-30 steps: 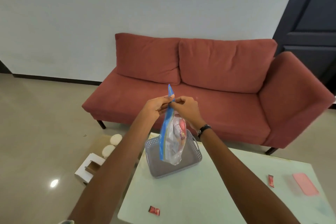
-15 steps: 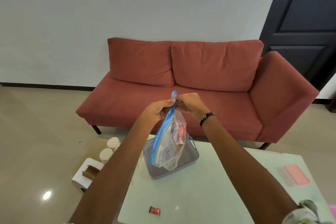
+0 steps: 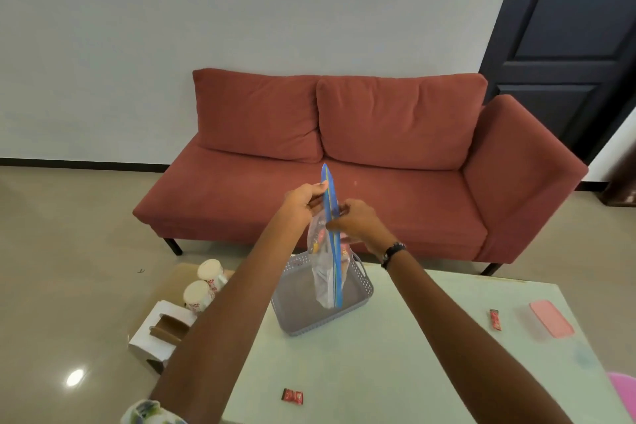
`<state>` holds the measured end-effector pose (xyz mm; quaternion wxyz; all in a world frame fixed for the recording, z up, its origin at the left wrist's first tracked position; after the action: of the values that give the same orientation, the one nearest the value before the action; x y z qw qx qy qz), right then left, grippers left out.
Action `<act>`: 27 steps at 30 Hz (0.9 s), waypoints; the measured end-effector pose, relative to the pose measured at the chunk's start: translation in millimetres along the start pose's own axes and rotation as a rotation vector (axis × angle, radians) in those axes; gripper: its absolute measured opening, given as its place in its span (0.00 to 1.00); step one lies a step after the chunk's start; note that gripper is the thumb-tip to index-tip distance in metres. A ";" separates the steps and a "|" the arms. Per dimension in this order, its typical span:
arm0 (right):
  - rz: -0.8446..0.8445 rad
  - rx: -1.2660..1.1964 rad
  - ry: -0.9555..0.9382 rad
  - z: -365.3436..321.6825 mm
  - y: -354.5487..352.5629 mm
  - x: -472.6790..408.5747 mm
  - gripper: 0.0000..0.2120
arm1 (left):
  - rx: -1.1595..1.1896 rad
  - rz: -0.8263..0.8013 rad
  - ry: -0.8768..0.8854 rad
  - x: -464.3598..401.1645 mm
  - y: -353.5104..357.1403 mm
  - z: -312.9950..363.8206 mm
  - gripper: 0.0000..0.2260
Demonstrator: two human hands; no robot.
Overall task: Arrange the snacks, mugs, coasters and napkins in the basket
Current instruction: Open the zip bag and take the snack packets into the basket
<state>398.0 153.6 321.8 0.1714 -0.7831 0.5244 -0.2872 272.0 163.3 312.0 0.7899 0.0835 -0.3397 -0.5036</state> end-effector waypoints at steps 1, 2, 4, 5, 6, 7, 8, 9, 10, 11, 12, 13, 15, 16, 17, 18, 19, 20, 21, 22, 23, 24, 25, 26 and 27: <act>-0.022 0.013 0.013 7.0 5.6 5.4 0.12 | 0.012 0.008 0.006 -2.2 -1.9 0.8 0.03; -0.049 0.030 0.026 14.6 11.7 11.1 0.14 | 0.023 0.014 0.011 -4.9 -4.1 2.0 0.03; -0.105 0.053 0.050 32.5 25.9 22.0 0.13 | 0.032 0.025 0.023 -9.0 -8.3 5.5 0.02; -0.135 0.053 0.056 40.8 33.0 27.0 0.12 | 0.040 0.026 0.028 -9.6 -9.5 7.5 0.02; -0.168 0.054 0.052 47.2 39.7 31.7 0.10 | 0.046 0.027 0.035 -9.3 -10.2 10.1 0.02; -0.203 0.061 0.042 51.4 45.6 35.7 0.09 | 0.049 0.026 0.046 -9.1 -10.5 13.0 0.03; -0.237 0.052 0.032 53.7 50.7 38.9 0.08 | 0.050 0.027 0.057 -8.3 -9.8 15.8 0.03; -0.262 0.022 0.018 54.3 54.5 41.0 0.07 | 0.050 0.037 0.067 -8.1 -9.7 18.6 0.04; -0.269 -0.023 -0.006 52.1 56.0 42.5 0.07 | 0.046 0.057 0.079 -7.9 -10.3 21.1 0.04; -0.258 -0.069 -0.039 48.0 54.9 42.9 0.07 | 0.039 0.082 0.095 -7.9 -11.2 23.1 0.05; -0.239 -0.116 -0.068 43.4 52.5 42.6 0.08 | 0.029 0.104 0.115 -8.5 -12.2 25.3 0.05; -0.224 -0.163 -0.087 39.5 49.7 41.7 0.09 | 0.007 0.118 0.135 -9.1 -12.8 26.8 0.07; -0.201 -0.246 -0.097 34.6 43.6 38.2 0.11 | -0.102 0.117 0.161 -8.0 -13.5 25.2 0.11; -0.196 -0.269 -0.096 33.0 40.5 35.8 0.11 | -0.196 0.113 0.154 -6.8 -15.4 20.0 0.12; -0.192 -0.277 -0.087 32.8 38.3 32.7 0.11 | -0.300 0.111 0.130 -4.2 -18.7 11.3 0.13; -0.197 -0.289 -0.073 32.7 37.6 31.0 0.11 | -0.394 0.107 0.090 -1.0 -22.5 -0.4 0.14; -0.205 -0.304 -0.053 34.7 38.6 29.4 0.11 | -0.464 0.090 0.046 3.5 -25.7 -14.0 0.13; -0.212 -0.322 -0.030 37.8 40.4 28.4 0.11 | -0.516 0.065 0.005 9.1 -28.2 -28.8 0.13; -0.213 -0.320 -0.009 42.2 42.0 28.1 0.10 | -0.553 0.043 -0.030 15.7 -30.4 -43.9 0.12; -0.215 -0.312 0.011 48.1 45.0 27.5 0.10 | -0.576 0.022 -0.062 22.8 -32.6 -58.2 0.11; -0.222 -0.297 0.032 54.8 48.9 27.9 0.09 | -0.587 0.007 -0.085 29.9 -35.5 -71.2 0.09; -0.235 -0.292 0.054 61.9 53.9 28.9 0.09 | -0.592 -0.004 -0.094 36.3 -38.3 -81.1 0.07; -0.248 -0.276 0.079 69.1 58.6 30.5 0.08 | -0.608 -0.012 -0.100 41.4 -41.9 -89.9 0.06; -0.256 -0.259 0.104 76.0 62.9 32.5 0.07 | -0.648 -0.016 -0.110 44.0 -46.8 -97.8 0.07; -0.257 -0.242 0.124 82.5 66.1 34.3 0.06 | -0.715 -0.015 -0.120 44.8 -52.5 -104.9 0.08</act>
<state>412.0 93.4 229.3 0.0052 -0.8392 0.4604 -0.2893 310.1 77.9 228.1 0.7441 -0.2251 -0.1871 -0.6005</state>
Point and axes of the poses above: each hand's wrist, its own x-axis away from the middle knuckle, its own y-axis out of the palm, z = x × y, the point moved 9 cm from there along -x, towards the middle knuckle, and after that the axes turned 10 degrees about x, right-handed, at the moved point
